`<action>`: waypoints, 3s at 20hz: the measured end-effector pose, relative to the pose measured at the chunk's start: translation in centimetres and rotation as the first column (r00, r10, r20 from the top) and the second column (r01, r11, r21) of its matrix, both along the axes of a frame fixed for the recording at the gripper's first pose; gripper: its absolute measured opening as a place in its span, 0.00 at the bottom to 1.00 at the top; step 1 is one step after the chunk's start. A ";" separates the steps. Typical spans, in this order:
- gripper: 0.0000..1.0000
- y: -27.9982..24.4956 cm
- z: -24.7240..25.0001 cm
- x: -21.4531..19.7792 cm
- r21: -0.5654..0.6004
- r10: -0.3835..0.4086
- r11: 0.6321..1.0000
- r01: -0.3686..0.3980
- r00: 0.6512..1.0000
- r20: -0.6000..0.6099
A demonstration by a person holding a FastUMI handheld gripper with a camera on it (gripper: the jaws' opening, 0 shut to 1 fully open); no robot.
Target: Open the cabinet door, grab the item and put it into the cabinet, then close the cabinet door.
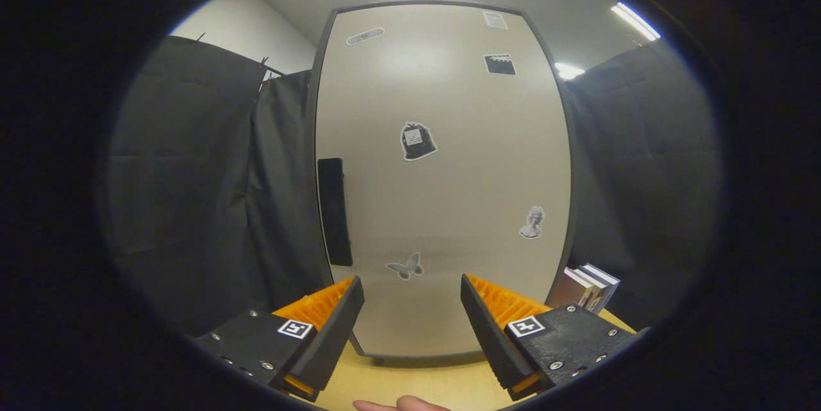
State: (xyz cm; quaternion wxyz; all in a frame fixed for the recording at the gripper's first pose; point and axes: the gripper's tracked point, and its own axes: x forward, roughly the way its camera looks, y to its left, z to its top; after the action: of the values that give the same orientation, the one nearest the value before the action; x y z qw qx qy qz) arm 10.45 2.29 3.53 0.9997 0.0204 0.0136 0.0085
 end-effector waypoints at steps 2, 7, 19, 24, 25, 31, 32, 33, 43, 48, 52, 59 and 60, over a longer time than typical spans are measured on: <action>0.94 1.8 0.5 1.3 -0.003 0.026 1.000 -0.026 1.000 0.013; 0.94 5.3 0.4 4.3 -0.030 0.064 0.997 -0.065 0.998 -0.008; 0.62 8.3 -0.8 10.2 0.000 0.083 0.997 -0.083 0.996 -0.039; 0.31 8.2 -0.8 9.7 -0.027 0.092 0.995 -0.093 0.995 -0.034; 0.31 8.2 -0.8 9.6 -0.036 0.100 0.994 -0.102 0.994 -0.036; 0.30 7.9 -1.0 8.5 -0.033 0.184 0.982 -0.186 0.980 -0.070; 0.30 7.8 -1.1 8.3 -0.033 0.209 0.977 -0.211 0.976 -0.064; 0.30 7.7 -1.0 8.1 -0.036 0.230 0.972 -0.232 0.971 -0.060; 0.30 6.3 -1.3 5.9 -0.059 0.457 0.886 -0.460 0.888 -0.057; 0.30 5.4 -1.4 5.4 -0.069 0.535 0.840 -0.539 0.842 -0.062; 0.30 4.5 -1.5 4.7 -0.074 0.587 0.804 -0.591 0.807 -0.063; 0.30 2.9 -1.5 3.8 -0.072 0.645 0.759 -0.648 0.762 -0.056; 0.30 2.7 -1.5 3.8 -0.070 0.649 0.755 -0.652 0.758 -0.062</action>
State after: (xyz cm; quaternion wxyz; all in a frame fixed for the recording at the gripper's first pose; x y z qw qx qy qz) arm 14.29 4.95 2.00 0.9339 -0.0292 0.0369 0.3545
